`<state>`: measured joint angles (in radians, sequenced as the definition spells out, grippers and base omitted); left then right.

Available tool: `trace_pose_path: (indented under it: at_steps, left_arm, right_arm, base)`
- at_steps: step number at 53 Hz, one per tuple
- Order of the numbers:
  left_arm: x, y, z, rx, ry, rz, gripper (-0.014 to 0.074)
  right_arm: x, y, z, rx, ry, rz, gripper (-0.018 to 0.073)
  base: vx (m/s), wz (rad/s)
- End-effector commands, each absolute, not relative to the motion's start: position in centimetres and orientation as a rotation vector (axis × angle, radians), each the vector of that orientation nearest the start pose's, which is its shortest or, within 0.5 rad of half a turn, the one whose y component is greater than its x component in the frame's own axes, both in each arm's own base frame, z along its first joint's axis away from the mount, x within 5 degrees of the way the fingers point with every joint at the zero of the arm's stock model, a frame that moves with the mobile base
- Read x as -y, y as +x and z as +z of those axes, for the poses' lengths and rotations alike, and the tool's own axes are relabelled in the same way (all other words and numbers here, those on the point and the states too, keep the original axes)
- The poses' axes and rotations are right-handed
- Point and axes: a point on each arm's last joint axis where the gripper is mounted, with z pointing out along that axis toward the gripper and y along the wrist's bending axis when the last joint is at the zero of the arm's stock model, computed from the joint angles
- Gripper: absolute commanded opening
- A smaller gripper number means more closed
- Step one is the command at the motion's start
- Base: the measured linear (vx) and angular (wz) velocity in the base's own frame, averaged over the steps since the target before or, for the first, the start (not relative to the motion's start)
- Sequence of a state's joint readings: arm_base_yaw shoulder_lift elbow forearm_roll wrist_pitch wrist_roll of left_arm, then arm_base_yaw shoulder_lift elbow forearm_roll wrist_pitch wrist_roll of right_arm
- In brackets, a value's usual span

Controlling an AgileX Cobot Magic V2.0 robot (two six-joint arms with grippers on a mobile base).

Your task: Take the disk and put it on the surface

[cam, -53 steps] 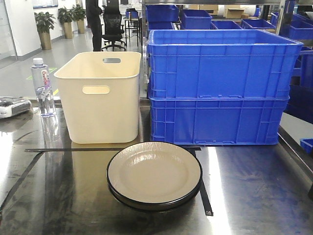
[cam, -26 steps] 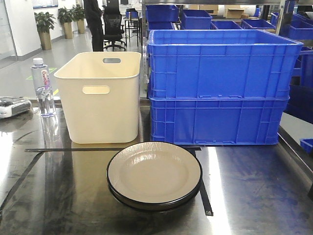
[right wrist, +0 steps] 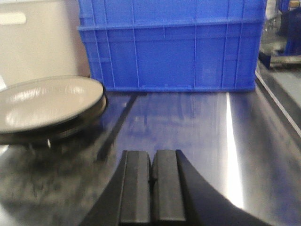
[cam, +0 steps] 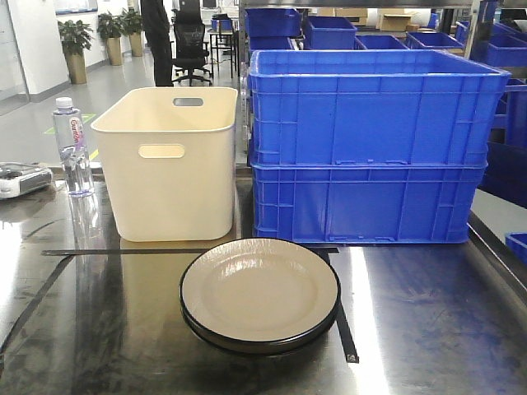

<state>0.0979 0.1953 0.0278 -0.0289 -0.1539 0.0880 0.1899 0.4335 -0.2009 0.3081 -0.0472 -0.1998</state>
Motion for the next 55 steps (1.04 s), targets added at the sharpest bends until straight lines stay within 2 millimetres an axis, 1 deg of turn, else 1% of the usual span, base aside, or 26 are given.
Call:
trace_pose_path:
  at_steps: [1,3,7,10,13,19,22,55]
  left_arm:
    - [-0.8,7.3,20.8,-1.494,-0.038,0.128,-0.0001]
    - [-0.8,7.3,20.8,-1.494,-0.038,0.128,-0.0001]
    - [-0.8,7.3,20.8,-1.494,-0.038,0.128,-0.0001]
    - [-0.8,7.3,20.8,-1.494,-0.038,0.128,-0.0001]
    - [-0.8,7.3,20.8,-1.494,-0.038,0.128,-0.0001]
    - [-0.8,7.3,20.8,-1.494,-0.038,0.128,-0.0001]
    - [-0.8,7.3,20.8,-1.494,-0.038,0.128,-0.0001]
    - [-0.8,7.3,20.8,-1.494,-0.038,0.128,-0.0001]
  right_arm:
    - [-1.5,8.8,24.1,-1.55,-0.039,0.224,-0.0009]
    - [-1.4,8.2,22.7,-1.545,-0.036,0.233,-0.0009]
    - [-1.2,7.2,20.4,-1.536,-0.024,0.248,-0.0009]
    - [-1.2,6.7,19.9,-1.551,-0.028,0.249,-0.0009]
    - [-1.1,6.3,20.0,-1.535,-0.037,0.246,-0.0009]
    - [-1.0,5.6,20.5,-1.439,-0.036,0.252,-0.0009]
    - [-1.0,5.5,20.7,-1.413,-0.035,0.255,-0.0009]
    - [-1.0,5.5,20.6,-1.422,-0.034,0.26,-0.0009]
  base:
    - [0.0,0.0]
    - [0.0,0.0]
    - [0.0,0.0]
    - [0.0,0.0]
    - [0.0,0.0]
    - [0.0,0.0]
    - [0.0,0.0]
    - [0.0,0.0]
